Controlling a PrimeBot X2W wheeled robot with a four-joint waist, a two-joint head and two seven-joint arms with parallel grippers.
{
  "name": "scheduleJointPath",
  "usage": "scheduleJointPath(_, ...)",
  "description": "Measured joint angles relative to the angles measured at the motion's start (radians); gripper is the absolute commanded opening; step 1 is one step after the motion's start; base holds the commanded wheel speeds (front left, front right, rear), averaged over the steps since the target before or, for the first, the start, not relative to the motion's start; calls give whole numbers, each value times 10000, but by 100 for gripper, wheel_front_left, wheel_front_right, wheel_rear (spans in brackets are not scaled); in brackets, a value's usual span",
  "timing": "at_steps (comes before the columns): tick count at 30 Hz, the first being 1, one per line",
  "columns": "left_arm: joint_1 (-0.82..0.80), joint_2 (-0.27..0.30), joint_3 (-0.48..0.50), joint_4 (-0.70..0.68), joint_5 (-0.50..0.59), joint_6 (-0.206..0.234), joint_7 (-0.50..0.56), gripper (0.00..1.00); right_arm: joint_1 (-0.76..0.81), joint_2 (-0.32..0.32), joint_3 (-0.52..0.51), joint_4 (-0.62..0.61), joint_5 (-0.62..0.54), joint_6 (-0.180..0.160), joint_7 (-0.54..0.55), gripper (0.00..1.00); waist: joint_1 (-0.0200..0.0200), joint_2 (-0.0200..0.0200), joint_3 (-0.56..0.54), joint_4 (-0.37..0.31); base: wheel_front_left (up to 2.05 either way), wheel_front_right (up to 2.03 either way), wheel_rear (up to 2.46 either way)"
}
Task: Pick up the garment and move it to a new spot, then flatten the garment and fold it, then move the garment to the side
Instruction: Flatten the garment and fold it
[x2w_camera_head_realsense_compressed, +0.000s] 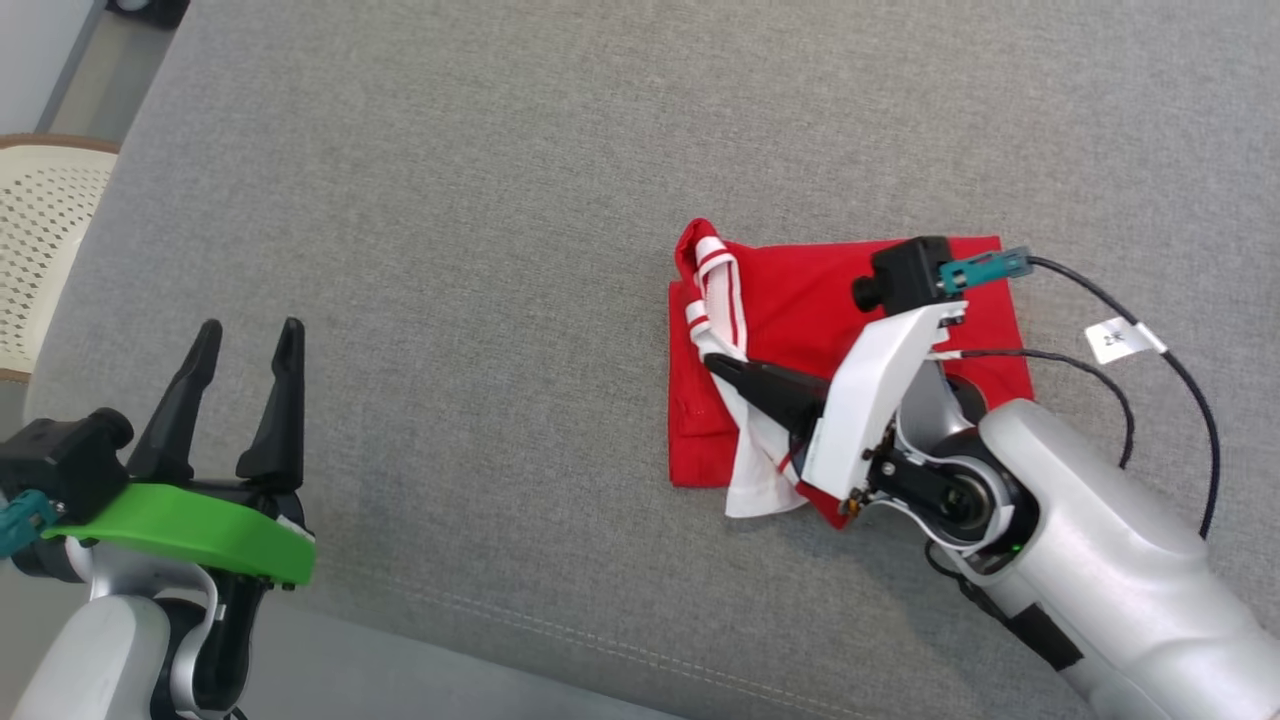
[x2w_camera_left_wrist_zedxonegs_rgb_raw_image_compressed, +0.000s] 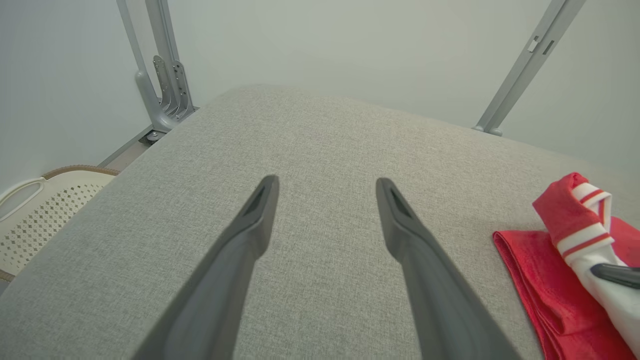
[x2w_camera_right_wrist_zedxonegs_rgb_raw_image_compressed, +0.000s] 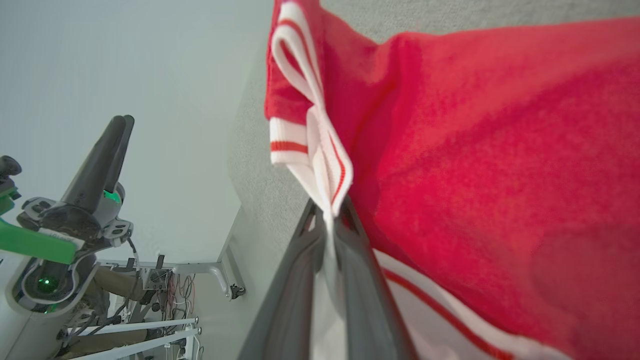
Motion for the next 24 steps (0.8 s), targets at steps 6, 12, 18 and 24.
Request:
scheduleJointPath(6,19,-36,-71,59,-2,0,-48,100,-382,512,234,732,-242,2,-213,100,0,0,-160,106,0,0,0)
scheduleJointPath(12,95,6,351,270,-4,15,-228,100,-1175,740,616,905,-934,345,-443,100,0,0,-205,-118,0,0,0)
scheduleJointPath(18,311,19,522,316,-6,19,-320,100,-1798,614,447,345,-1346,612,-779,100,0,0,-283,-525,0,0,0)
scheduleJointPath(24,389,2,470,259,-6,42,-351,100,-1558,-920,-165,506,-1515,274,-836,100,0,0,-393,-903,0,0,0)
